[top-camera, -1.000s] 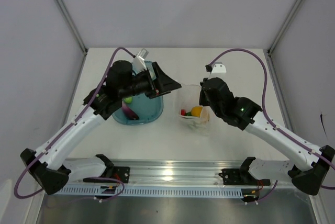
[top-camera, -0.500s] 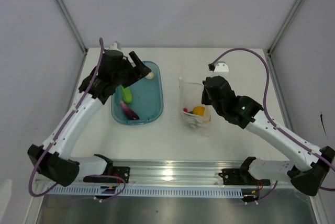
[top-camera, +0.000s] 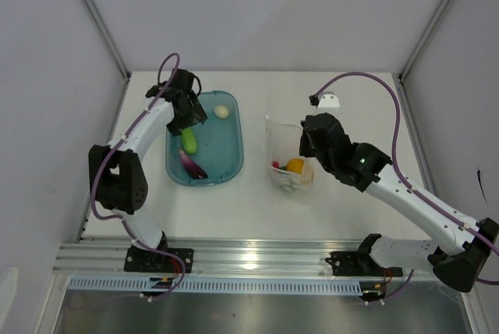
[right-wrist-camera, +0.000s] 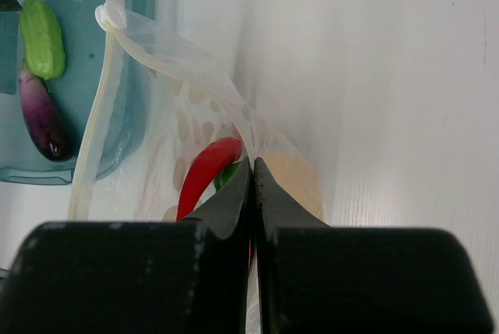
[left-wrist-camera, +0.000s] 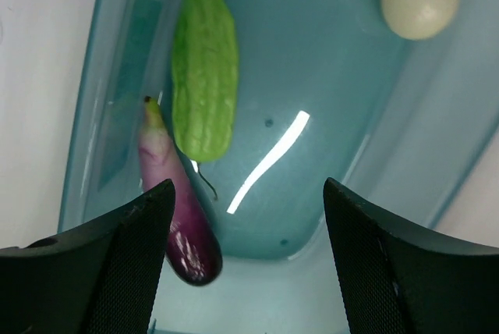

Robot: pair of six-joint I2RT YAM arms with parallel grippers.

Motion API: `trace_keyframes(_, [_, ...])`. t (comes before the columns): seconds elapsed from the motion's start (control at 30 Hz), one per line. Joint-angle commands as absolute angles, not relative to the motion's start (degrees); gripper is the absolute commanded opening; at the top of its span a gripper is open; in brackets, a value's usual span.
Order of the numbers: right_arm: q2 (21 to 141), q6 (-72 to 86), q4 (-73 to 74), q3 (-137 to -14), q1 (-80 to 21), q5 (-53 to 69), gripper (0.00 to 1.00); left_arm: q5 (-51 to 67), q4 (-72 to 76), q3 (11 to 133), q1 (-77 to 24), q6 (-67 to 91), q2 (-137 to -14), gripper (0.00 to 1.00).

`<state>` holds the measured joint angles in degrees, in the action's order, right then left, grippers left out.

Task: Place the food in the zip-top bag and seal the zipper
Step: Pick up the fake vegetable from the bin.

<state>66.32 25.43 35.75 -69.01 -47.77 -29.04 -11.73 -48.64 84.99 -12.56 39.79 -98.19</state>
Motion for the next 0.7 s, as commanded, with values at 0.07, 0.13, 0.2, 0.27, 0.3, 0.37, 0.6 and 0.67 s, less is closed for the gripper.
trace_keyframes(0.07, [66.27,25.93,34.37,-69.70,-47.46,-29.01,0.00,-18.54,-52.21,90.17,-12.13,37.62,-103.96,0.78])
trace_keyframes(0.13, [66.18,25.93,34.28,-69.35,-47.46,-28.74,0.00,-18.46,-52.56,90.35,-12.13,37.97,-105.02,0.78])
trace_keyframes(0.2, [66.09,25.93,34.01,-69.26,-47.37,-28.65,0.00,-18.11,-52.65,90.62,-12.04,38.14,-106.95,0.78])
trace_keyframes(0.27, [66.01,25.84,33.93,-69.17,-47.37,-28.57,0.00,-17.23,-53.26,91.05,-11.52,38.67,-108.36,0.78])
trace_keyframes(0.3, [66.01,25.84,33.93,-69.17,-47.37,-28.56,0.00,-17.31,-53.70,91.14,-11.34,39.11,-109.07,0.78])
trace_keyframes(0.37, [65.83,25.84,33.93,-69.00,-47.37,-28.48,0.00,-17.40,-54.93,92.02,-10.73,40.25,-111.09,0.78])
trace_keyframes(0.6, [65.39,25.84,33.66,-68.64,-47.28,-28.21,0.00,-16.79,-55.46,92.72,-10.28,40.43,-115.22,0.77])
trace_keyframes(0.67, [65.39,25.93,33.58,-68.64,-47.20,-28.21,0.00,-17.40,-56.16,93.07,-10.20,40.60,-116.71,0.77])
